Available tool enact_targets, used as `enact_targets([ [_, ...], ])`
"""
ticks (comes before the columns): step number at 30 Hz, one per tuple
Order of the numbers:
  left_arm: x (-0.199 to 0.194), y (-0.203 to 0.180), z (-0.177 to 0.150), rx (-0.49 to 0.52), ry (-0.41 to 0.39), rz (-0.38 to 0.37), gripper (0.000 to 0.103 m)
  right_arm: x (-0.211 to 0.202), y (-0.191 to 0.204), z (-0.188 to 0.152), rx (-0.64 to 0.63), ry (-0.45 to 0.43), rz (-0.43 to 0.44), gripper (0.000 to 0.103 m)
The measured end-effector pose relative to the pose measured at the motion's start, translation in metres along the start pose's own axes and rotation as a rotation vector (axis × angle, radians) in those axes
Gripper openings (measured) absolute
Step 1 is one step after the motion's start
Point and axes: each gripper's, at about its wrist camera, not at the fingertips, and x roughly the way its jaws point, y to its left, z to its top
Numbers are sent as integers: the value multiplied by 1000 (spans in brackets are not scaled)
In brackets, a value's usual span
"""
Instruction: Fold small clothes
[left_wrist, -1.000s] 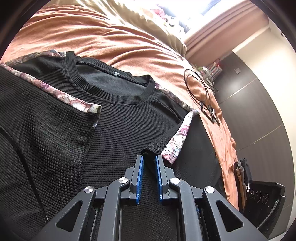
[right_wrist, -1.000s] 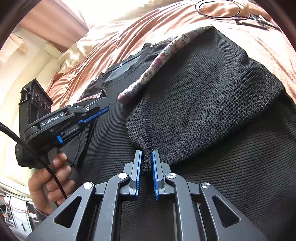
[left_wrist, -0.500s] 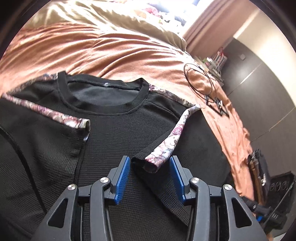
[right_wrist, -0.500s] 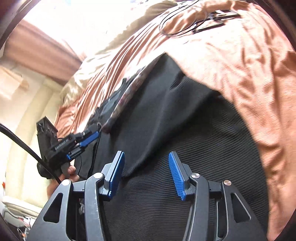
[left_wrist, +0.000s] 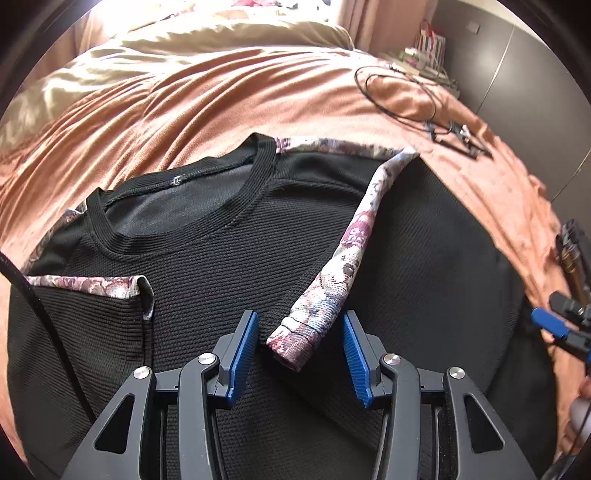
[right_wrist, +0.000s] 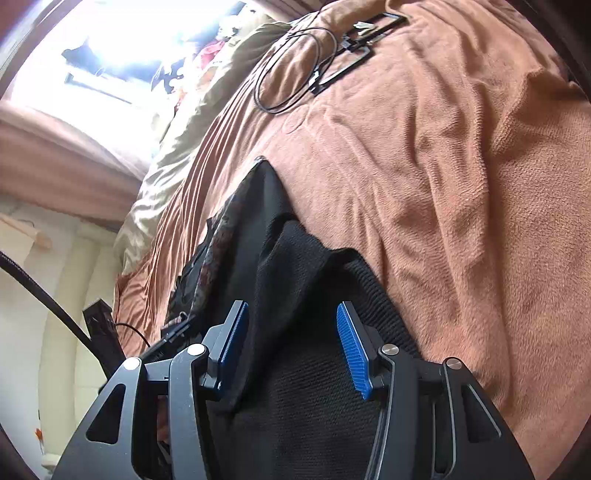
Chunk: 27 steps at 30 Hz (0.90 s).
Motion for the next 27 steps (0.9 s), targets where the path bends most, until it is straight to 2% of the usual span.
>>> enact_targets([
  [2, 7, 4, 3, 10, -1, 69, 48, -2, -2, 1, 11, -1, 2, 48],
  [4, 9, 13, 8, -8, -16, 106, 48, -3, -3, 3, 10, 1, 1, 48],
  [8, 7, 38, 18, -101, -44, 103, 46, -16, -3, 3, -12, -7, -14, 48],
  [16, 8, 44, 11, -129, -3, 19, 46, -30, -4, 14, -18, -56, -28, 48],
  [18, 8, 39, 6, -122, 8, 18, 46, -28, 2, 17, -48, -58, -48, 48],
  [21, 7, 33, 0, -113, 15, 25, 45, -17, 22, 22, -186, -42, -131, 48],
  [22, 8, 32, -1, -109, 12, 24, 41, -11, 28, 24, -222, -23, -152, 47],
  [23, 9, 31, -1, -105, 14, 20, 30, -5, 31, 25, -247, -5, -170, 48],
  [25, 12, 31, 2, -103, 15, 27, 21, 2, 37, 27, -282, 21, -205, 47],
  [26, 14, 30, 4, -98, 11, 39, 11, 4, 39, 28, -293, 27, -218, 47],
  [27, 16, 29, 6, -87, 12, 55, 9, 6, 42, 27, -311, 36, -231, 48],
])
